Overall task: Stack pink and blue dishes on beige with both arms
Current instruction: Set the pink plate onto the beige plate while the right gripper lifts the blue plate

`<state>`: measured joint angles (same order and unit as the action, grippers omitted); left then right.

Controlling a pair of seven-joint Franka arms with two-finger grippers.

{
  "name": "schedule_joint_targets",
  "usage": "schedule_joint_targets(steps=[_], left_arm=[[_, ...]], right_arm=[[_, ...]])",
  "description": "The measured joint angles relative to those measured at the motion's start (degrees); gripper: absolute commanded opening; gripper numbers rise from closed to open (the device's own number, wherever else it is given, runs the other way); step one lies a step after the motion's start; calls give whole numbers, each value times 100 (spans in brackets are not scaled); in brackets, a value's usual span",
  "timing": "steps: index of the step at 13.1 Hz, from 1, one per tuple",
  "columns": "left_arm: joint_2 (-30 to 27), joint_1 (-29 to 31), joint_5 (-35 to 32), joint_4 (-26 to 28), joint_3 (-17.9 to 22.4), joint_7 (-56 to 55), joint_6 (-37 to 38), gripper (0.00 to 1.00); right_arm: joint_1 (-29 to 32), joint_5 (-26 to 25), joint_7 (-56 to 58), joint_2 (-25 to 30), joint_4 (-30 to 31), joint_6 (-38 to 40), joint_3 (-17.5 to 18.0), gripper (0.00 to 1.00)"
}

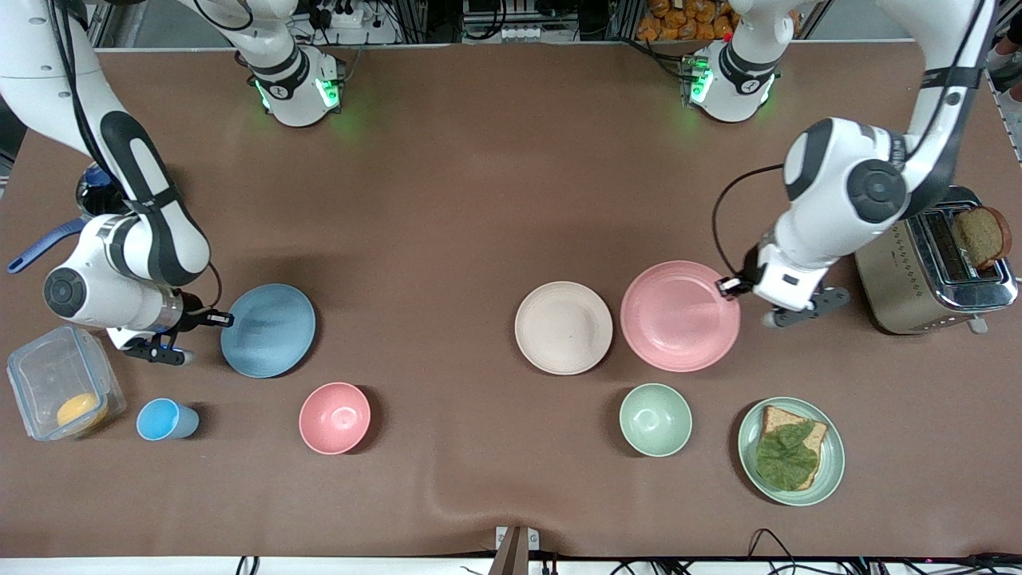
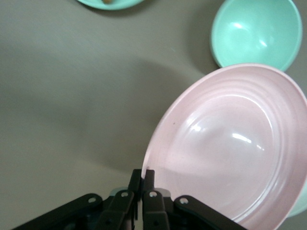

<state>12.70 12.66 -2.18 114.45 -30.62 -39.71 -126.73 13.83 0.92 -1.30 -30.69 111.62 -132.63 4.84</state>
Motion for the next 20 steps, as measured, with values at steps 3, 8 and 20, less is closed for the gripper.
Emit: schedule_joint_targets(steps=[3,8,20], left_arm=[[284,-512,1,-105,-17,-657,-46,0],[901,-973,1,-142,-16,-1096,-609,0],[1871,-1290,-85,-157,4,-1471,-1493,0]], right_arm=[[-10,-3,36,41,-56,-5,19,0],[-174,-5,79,389,-279,381,71,0],[-238,14,-27,757,-603,1231,402,0]])
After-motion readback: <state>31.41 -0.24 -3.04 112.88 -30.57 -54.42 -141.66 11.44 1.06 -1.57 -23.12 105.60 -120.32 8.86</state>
